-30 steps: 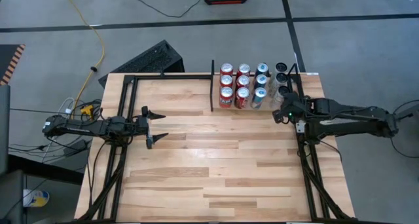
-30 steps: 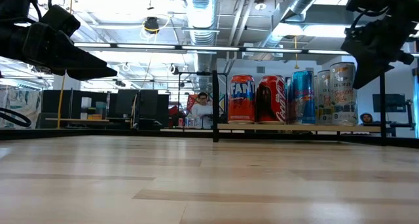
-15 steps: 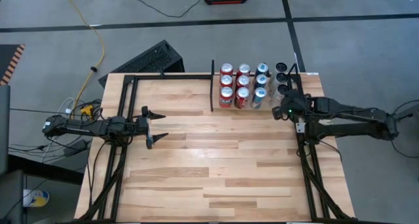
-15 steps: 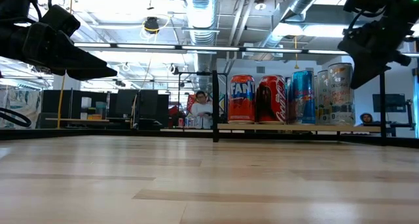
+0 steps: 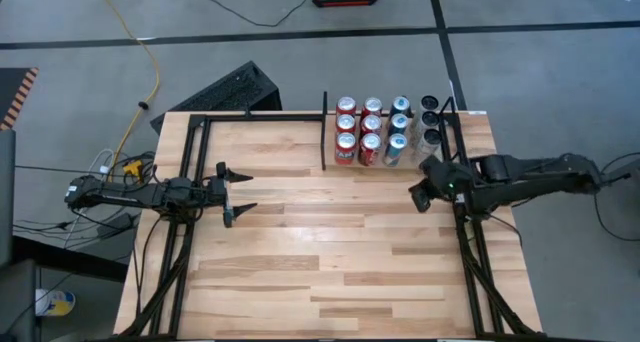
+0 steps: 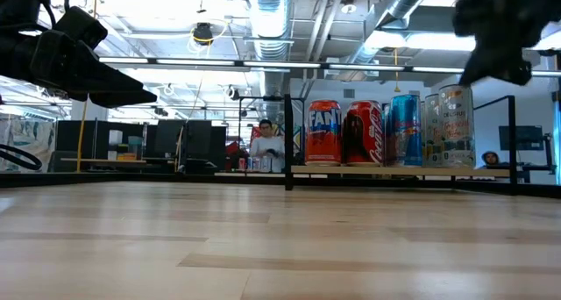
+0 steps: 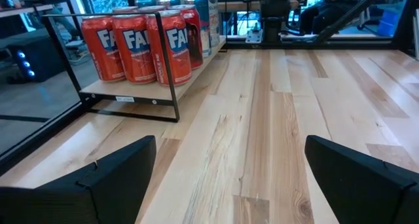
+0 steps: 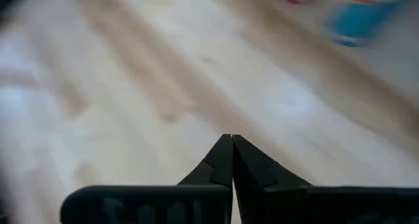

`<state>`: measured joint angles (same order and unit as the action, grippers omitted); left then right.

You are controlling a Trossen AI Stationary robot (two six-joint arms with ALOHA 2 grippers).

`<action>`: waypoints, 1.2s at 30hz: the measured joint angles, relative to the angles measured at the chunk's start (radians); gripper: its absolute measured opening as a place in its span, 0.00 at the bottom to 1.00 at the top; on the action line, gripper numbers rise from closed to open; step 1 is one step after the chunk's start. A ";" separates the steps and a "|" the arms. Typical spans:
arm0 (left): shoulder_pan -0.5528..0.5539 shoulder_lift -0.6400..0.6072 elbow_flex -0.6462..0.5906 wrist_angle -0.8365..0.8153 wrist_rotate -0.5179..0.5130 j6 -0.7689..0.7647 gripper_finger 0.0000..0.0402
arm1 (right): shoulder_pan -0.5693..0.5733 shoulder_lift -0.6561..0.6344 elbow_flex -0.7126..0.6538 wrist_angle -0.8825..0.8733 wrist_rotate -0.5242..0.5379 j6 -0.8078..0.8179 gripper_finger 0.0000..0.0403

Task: Place canned beverage on shelf
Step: Return to Home Position

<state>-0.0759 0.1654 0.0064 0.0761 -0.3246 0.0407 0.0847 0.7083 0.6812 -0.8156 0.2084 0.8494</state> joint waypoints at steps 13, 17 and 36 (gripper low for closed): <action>0.000 0.000 0.000 0.000 -0.001 0.099 0.94 | 0.483 0.059 -0.018 0.386 0.481 -0.226 0.05; 0.000 0.000 0.000 0.000 -0.001 0.102 0.94 | 0.445 0.003 -0.144 0.634 0.460 -0.363 0.05; 0.000 0.000 0.000 0.066 0.042 -0.155 0.94 | 0.141 -0.353 -0.524 0.966 0.055 -0.580 0.05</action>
<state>-0.0761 0.1652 0.0065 0.1417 -0.2829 -0.1147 0.2255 0.3557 0.1571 0.1503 0.2635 0.2694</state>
